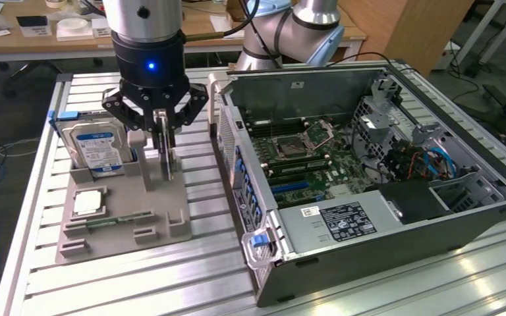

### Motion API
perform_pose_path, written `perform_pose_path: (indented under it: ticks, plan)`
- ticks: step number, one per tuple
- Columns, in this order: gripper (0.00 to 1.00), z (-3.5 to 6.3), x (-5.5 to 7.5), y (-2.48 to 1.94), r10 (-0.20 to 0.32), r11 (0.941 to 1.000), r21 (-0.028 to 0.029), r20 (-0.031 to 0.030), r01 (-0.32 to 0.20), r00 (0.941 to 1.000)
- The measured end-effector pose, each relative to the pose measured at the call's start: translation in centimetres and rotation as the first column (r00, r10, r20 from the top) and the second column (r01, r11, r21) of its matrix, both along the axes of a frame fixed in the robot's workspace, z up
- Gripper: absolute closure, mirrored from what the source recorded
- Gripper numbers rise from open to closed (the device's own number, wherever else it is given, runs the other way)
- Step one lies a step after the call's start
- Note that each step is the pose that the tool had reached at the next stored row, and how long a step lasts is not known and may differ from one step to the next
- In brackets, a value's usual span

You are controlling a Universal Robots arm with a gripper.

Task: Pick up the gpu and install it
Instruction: 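Pick up the gpu and move the gpu toward the slot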

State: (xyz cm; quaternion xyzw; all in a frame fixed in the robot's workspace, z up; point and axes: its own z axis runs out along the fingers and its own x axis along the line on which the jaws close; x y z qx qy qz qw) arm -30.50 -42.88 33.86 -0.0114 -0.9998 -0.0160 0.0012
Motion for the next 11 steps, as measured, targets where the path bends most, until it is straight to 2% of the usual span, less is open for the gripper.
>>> perform_pose_path:
  ticks: [9,11]
  plan:
    - [0.72,0.0,0.0,0.0,0.0,1.0,0.0001,0.0001,0.0,1.0]
    - [0.72,0.27,0.0,-0.01,0.0,1.0,0.0001,-0.0001,0.0,1.0]
